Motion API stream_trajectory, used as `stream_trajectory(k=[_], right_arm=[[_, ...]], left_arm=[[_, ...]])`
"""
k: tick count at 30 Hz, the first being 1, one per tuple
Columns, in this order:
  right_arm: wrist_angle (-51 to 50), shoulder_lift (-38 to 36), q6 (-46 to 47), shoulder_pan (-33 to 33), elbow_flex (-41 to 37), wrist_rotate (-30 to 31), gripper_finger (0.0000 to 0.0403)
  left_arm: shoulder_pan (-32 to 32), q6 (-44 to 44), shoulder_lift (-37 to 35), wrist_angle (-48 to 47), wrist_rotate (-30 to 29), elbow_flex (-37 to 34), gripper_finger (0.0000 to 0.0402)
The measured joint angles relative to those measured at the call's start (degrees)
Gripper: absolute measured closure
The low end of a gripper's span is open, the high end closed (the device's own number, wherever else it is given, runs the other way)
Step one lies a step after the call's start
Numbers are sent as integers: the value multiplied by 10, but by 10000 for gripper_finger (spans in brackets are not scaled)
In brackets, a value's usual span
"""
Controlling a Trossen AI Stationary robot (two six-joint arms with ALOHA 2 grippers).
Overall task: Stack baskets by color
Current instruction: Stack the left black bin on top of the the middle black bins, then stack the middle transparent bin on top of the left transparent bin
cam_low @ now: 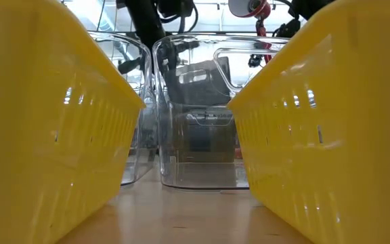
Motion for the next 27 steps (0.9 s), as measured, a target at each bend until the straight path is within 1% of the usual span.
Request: stream_trajectory(k=[8, 11, 23, 25, 27], right_arm=[[-10, 0, 0, 0, 0, -1, 254], [-10, 0, 0, 0, 0, -1, 254], [-14, 0, 0, 0, 0, -2, 254], [-14, 0, 0, 0, 0, -5, 254], [-14, 0, 0, 0, 0, -8, 254]], left_arm=[[5, -21, 7, -22, 8, 0, 390], [5, -20, 8, -22, 8, 0, 381], [5, 5, 8, -22, -22, 0, 283], [6, 16, 8, -20, -31, 0, 269], [8, 47, 8, -9, -31, 0, 260]])
